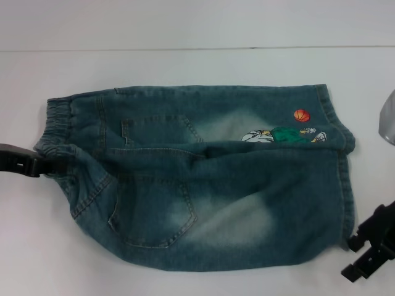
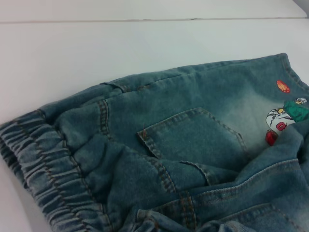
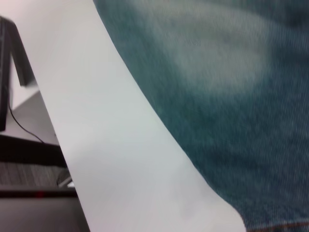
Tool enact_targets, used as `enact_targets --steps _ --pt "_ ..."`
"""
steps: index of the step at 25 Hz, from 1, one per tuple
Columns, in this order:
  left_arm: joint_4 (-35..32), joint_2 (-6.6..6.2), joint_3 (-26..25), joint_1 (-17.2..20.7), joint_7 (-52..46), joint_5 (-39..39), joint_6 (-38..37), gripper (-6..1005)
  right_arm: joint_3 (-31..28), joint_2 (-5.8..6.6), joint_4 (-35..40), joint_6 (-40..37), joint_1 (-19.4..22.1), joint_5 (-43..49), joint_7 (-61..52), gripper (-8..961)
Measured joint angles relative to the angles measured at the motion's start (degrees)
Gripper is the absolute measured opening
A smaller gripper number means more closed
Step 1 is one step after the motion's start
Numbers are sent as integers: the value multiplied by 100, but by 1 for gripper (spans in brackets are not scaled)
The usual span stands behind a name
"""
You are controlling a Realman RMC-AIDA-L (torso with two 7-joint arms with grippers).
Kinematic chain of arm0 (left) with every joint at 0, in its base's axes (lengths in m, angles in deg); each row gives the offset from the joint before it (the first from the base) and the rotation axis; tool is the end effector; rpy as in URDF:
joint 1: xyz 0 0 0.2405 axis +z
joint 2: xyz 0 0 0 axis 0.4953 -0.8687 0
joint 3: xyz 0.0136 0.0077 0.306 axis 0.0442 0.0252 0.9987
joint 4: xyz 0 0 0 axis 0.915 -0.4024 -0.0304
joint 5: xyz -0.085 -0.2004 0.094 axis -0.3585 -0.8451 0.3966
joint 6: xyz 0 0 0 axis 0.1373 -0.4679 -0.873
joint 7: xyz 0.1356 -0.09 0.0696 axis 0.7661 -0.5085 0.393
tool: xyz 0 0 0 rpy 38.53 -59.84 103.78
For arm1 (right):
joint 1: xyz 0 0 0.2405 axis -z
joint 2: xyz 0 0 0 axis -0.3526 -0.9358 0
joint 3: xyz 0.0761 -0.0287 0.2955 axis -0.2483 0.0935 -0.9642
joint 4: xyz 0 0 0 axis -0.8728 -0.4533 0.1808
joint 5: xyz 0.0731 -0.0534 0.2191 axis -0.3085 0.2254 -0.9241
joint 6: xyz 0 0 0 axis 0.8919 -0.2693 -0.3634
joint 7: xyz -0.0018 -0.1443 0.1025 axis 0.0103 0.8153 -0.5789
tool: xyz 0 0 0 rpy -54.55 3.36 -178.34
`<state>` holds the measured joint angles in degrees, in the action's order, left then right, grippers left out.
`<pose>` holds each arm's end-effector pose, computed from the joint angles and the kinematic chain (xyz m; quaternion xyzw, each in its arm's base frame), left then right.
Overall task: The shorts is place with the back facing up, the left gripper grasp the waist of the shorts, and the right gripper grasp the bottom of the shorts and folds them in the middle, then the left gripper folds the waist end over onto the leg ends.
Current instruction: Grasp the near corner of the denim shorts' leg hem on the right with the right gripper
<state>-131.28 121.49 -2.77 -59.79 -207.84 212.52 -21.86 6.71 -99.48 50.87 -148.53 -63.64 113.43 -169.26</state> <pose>-0.3457 0.3904 0.0301 -0.8705 -0.4543 -0.0455 0.1839 0.3199 0.3707 -0.0316 0.9227 -0.3308 0.1836 0.0747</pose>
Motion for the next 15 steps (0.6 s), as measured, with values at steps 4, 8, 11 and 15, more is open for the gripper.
enact_targets --steps 4,8,11,15 --pt "0 -2 0 1 3 -13 -10 73 -1 51 4 7 0 -290 18 834" --pt "0 -1 0 4 9 -24 -11 73 2 54 5 62 -39 -329 23 834" --pt "0 -1 0 4 9 -23 -7 73 21 62 10 67 -78 -313 24 834" --pt "0 -1 0 5 9 -22 2 73 52 111 21 74 -137 -290 -5 834"
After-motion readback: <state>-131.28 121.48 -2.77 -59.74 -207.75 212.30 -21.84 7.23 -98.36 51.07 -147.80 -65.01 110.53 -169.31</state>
